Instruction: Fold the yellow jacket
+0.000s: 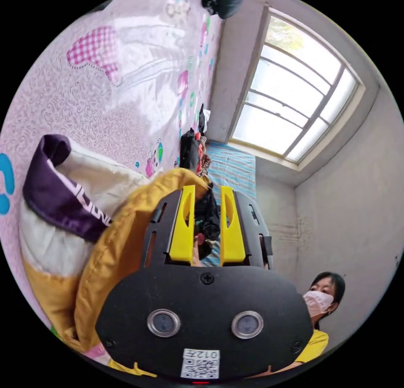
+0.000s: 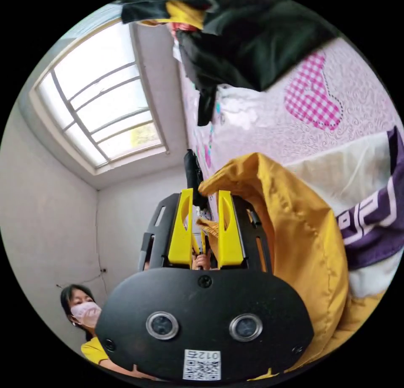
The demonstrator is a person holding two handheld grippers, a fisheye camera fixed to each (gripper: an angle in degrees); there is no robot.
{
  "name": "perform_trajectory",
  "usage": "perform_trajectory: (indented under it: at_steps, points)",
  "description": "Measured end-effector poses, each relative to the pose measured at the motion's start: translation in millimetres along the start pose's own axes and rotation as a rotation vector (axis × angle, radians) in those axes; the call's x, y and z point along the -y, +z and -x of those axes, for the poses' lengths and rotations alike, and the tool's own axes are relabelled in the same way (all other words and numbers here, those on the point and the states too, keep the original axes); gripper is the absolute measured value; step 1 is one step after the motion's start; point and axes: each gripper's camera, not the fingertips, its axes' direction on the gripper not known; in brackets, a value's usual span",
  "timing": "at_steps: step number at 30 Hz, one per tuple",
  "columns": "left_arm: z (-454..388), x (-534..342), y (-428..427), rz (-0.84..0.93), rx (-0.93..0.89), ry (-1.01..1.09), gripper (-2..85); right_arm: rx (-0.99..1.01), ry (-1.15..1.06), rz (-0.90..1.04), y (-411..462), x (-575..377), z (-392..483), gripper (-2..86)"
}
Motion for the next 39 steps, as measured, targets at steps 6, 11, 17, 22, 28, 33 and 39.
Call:
perform_trajectory:
  at_steps: [6, 11, 17, 22, 28, 33, 39]
  points:
    - [-75, 7, -13, -0.051, 0.026, 0.19, 9.5, 0.031, -0.071, -0.035, 14, -5, -12, 3.6]
    - [-153, -36, -34, 0.094, 0.581, 0.354, 10.3, -0.452, -0.382, 0.001, -26, -63, 33, 5.1]
    - [-177, -87, 9, 0.359, 1.023, 0.45, 11.9, -0.872, -0.498, 0.092, -40, -94, 22, 8.1]
    - [-216, -102, 74, 0.482, 1.13, 0.59, 12.7, -0.923, -0.623, 0.309, 5, -100, 17, 8.5]
    - [-316, -114, 146, 0.47, 1.179, 0.769, 11.0, -1.101, -0.707, 0.385, 29, -98, 17, 6.2]
    - [-383, -136, 296, 0.667, 1.051, 0.954, 9.6, -1.014, -0.614, 0.337, 29, -65, 4, 2.6]
    - [-406, -195, 548, 1.012, 0.941, 1.13, 8.4, -0.886, -0.537, 0.505, 56, -14, -13, 1.0]
